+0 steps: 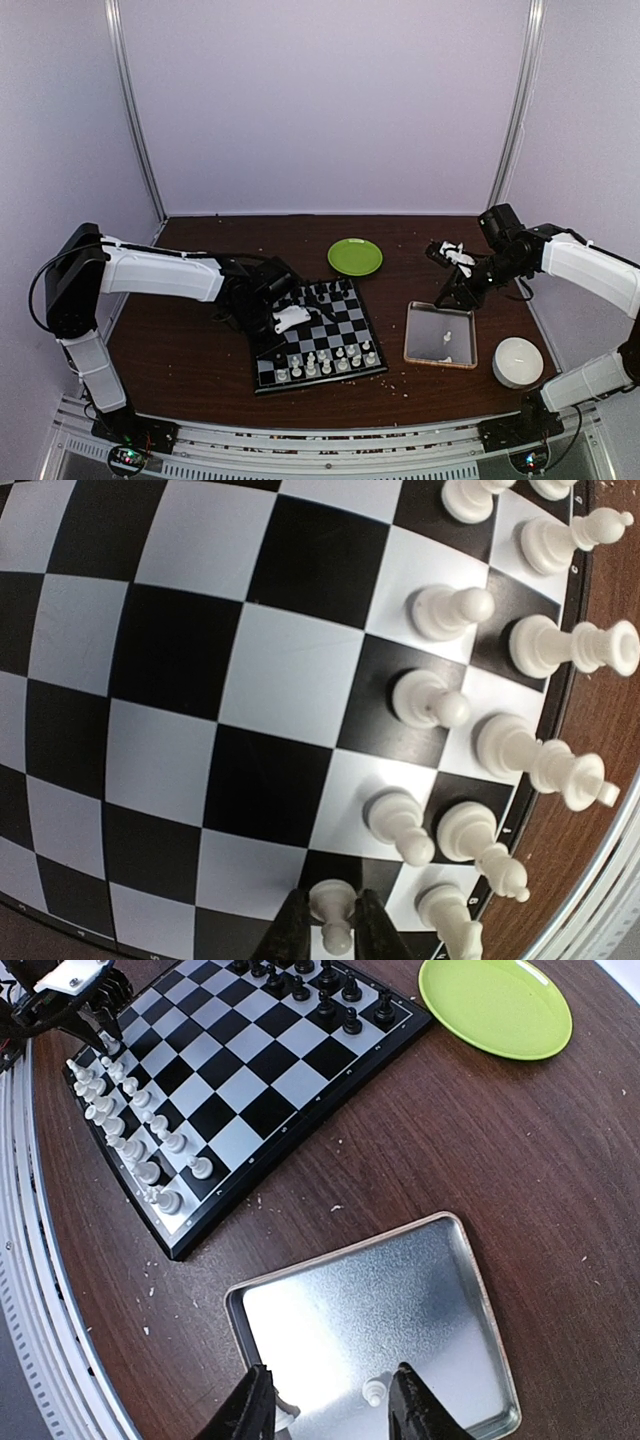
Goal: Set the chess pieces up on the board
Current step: Place the pawn on b2, then pick up the pawn from the storage box.
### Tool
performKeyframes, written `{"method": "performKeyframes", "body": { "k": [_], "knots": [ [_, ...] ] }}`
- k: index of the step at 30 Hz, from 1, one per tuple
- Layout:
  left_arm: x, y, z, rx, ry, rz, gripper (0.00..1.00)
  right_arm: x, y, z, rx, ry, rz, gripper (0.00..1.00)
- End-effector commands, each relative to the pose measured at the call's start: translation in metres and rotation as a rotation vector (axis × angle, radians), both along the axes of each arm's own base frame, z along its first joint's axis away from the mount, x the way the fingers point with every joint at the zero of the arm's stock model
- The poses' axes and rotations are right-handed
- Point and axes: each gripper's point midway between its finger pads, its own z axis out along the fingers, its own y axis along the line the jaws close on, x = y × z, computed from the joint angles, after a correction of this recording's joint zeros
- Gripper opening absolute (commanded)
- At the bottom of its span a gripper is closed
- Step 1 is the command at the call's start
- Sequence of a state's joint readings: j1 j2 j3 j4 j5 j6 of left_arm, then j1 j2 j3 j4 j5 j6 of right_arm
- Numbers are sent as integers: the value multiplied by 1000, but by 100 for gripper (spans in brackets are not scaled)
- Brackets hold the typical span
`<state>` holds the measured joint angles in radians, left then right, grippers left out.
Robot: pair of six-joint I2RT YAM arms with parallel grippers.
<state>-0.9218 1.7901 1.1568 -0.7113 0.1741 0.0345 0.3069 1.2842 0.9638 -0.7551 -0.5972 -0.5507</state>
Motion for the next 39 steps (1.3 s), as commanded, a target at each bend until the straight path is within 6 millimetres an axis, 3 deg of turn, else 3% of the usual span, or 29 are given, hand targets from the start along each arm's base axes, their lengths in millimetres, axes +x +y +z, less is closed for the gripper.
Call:
{"method": "performKeyframes", "body": {
  "k": [1,5,9,18,21,23,26,32,39],
  "knots": [
    [8,-3,17,-16,-39,1,19,2,0,10,6,-6,-3,39],
    [22,-7,54,-41,-123,-16,24,6,-6,20,-26,-23,-29,39],
    [38,-14,99,-91,-209,-32,25,5,-15,16,-96,7,-34,40],
    [99,-44,226,-355,-558,51,34,2,-51,-35,-348,134,-82,40],
    [104,-52,252,-471,-592,56,37,1,-54,-50,-390,184,-90,40],
    [101,-55,270,-598,-520,56,38,-1,-54,-59,-410,228,-90,39],
    [103,-47,282,-706,-466,96,39,-3,-53,-71,-446,259,-85,39],
    [107,-11,267,-683,-564,163,41,-6,-57,-88,-552,261,-62,36],
    [103,1,283,-674,-624,163,41,-6,-55,-103,-610,277,-45,33]
  ]
}}
